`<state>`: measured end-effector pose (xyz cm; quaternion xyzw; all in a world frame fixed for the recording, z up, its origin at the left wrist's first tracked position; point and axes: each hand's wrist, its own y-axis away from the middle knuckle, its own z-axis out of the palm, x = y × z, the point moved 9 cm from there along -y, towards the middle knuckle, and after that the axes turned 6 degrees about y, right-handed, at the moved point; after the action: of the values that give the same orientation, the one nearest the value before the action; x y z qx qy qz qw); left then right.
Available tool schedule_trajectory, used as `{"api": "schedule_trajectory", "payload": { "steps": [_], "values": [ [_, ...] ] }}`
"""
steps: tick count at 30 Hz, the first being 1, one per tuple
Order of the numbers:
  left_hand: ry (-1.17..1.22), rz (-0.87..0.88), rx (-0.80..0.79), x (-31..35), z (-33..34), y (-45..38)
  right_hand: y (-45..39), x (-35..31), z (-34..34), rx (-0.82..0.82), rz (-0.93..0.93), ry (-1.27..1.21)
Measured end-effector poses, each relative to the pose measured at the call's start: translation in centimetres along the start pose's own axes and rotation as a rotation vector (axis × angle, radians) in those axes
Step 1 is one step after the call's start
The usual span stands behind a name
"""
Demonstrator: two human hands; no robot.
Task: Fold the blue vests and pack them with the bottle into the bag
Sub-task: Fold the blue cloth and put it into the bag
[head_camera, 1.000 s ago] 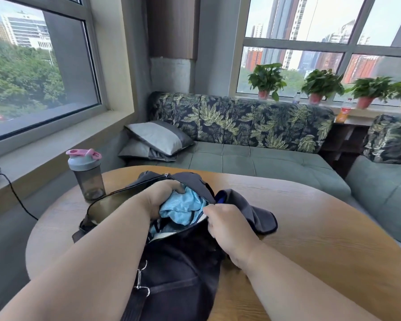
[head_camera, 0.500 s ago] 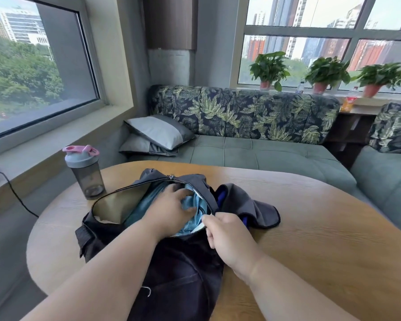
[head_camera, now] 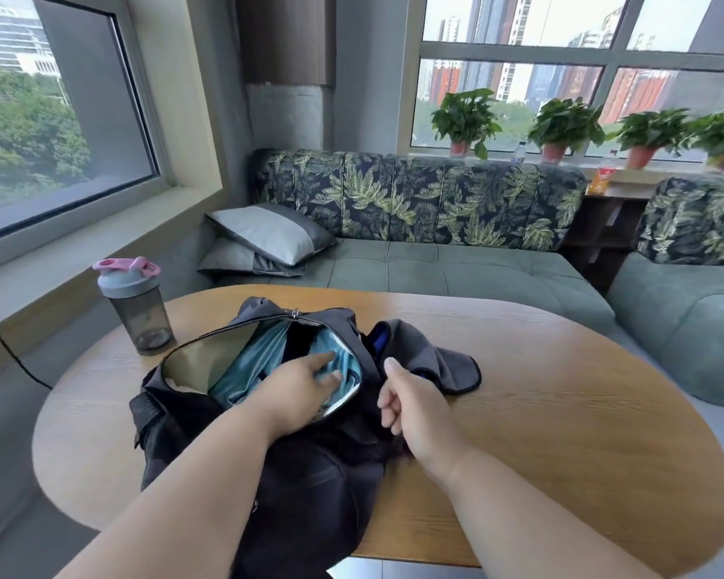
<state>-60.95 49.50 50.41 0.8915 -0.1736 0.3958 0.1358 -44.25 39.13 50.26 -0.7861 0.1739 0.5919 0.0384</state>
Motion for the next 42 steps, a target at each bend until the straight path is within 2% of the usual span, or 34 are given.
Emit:
{"api": "schedule_trajectory", "payload": {
  "steps": [2,4,8,11,15,20,24,28,32,37,39,42],
  "values": [
    [0.159,0.017,0.064,0.0,-0.9,2.4,-0.9,1.7,-1.5,0.113,0.000,0.009],
    [0.210,0.027,0.126,0.0,-1.3,5.1,-1.8,3.6,-2.7,0.171,-0.034,0.221],
    [0.224,0.020,0.195,-0.3,-1.4,8.3,-2.6,9.2,-2.5,0.071,-0.009,0.792],
    [0.221,0.017,0.247,-0.6,-1.9,9.4,-2.4,9.6,-2.0,0.100,-0.133,0.875],
    [0.255,0.047,0.325,0.6,-2.6,10.4,-2.4,10.4,-2.6,0.124,-0.109,0.671],
    [0.271,0.156,0.399,4.1,-2.8,11.6,0.2,12.1,-5.4,0.125,0.134,0.144],
    [0.274,0.192,0.349,6.5,-0.7,12.0,3.8,10.3,-7.1,0.064,0.176,-0.193],
    [0.217,0.215,0.269,8.4,2.5,12.2,6.7,8.0,-8.9,-0.014,0.124,-0.478],
    [0.154,0.288,0.137,11.1,6.0,13.0,9.1,5.0,-10.6,-0.054,0.048,-0.588],
    [-0.065,0.339,-0.163,12.7,11.5,14.0,12.7,-0.4,-12.7,-0.090,-0.098,-0.615],
    [-0.083,0.345,-0.181,12.9,12.5,14.4,13.9,-2.2,-13.6,-0.094,-0.141,-0.638],
    [-0.125,0.380,-0.074,13.6,12.5,14.9,15.1,-3.9,-14.8,-0.097,-0.197,-0.663]
  ]
}}
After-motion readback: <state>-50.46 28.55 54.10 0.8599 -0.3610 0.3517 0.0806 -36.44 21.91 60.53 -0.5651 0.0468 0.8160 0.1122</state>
